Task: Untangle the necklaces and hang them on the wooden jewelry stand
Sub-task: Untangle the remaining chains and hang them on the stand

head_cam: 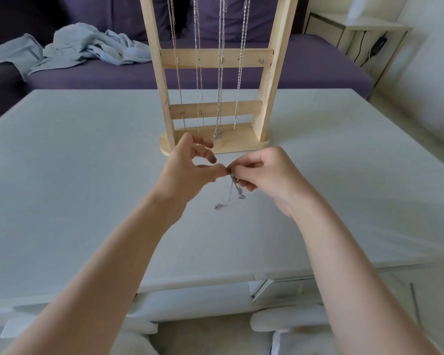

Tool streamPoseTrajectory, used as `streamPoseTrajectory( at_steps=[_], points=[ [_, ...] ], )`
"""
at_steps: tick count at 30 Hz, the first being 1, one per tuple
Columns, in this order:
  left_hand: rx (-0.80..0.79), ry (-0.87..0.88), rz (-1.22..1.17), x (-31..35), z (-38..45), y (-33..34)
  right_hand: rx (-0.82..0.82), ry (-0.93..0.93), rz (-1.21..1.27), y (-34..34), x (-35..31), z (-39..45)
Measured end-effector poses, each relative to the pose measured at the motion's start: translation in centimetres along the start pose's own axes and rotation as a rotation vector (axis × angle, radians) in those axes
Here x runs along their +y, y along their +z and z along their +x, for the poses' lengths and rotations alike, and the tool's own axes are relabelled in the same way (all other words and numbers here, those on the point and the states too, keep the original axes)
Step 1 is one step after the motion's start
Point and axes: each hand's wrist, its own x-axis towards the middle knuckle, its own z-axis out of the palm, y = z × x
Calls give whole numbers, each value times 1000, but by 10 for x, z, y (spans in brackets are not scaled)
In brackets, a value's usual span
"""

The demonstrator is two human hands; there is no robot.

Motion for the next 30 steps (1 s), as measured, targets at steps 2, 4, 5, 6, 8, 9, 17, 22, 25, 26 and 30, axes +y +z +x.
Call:
streamPoseTrajectory(
  at_steps=[2, 4, 5, 6, 8, 9, 17, 22, 25, 26, 30],
  points=[
    [-54, -73, -214, 4, 0, -3, -48, 13, 133, -4, -3, -1],
    [-94, -90, -277, 5, 0, -5, -78, 19, 170, -7, -4, -3],
    [-83, -67, -205, 5, 1, -5, -90, 17, 161, -8, -4, -3],
    [-62, -32, -110, 5, 1, -6, -99, 14, 152, -9, -4, -4],
    [-36, 22, 1, 4, 2, -6, -100, -2, 124, -9, -2, -4],
    [-40, 30, 14, 3, 2, -6, -94, -10, 102, -9, -1, -4],
    [-199, 117, 183, 3, 0, -1, -105, 35, 262, -2, 0, -2],
    [-172, 273, 484, -1, 0, 4, -71, -31, 43, 4, -1, -2],
    [-105, 188, 271, 1, 2, -1, -56, -105, 116, 2, -2, 0],
    [-87, 118, 148, 2, 2, -3, -68, -122, 146, 1, -2, 0],
    [-52, -147, -189, 3, -1, -4, -125, -128, 99, -2, -4, 0]
  ],
)
